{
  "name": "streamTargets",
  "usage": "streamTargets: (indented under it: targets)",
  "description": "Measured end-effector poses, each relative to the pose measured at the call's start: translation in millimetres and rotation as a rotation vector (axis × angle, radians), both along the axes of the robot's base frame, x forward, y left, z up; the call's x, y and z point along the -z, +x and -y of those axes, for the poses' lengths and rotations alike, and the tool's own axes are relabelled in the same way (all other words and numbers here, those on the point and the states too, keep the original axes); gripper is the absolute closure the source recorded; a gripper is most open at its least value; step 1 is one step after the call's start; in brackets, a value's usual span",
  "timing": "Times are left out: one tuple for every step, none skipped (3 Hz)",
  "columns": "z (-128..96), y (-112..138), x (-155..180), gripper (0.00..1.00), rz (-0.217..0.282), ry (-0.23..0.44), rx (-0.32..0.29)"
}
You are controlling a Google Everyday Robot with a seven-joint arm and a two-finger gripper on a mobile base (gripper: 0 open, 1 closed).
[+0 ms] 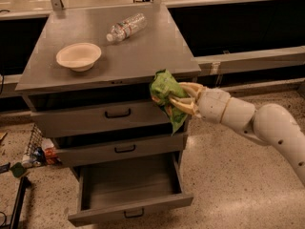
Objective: Pick green rice chip bag from bottom drawer and place on counter
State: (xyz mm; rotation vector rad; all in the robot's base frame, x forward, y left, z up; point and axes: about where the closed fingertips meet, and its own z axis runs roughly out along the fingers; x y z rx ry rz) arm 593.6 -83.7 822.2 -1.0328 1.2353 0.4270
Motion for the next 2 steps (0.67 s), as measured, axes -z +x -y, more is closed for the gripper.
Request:
streamTargets:
  targets:
    - [3.0,8.6,-25.1,1.0,0.042,-0.012,0.0]
    - [7.4,20.8,-54.7,1.0,0.079,-0.077,-0.003]
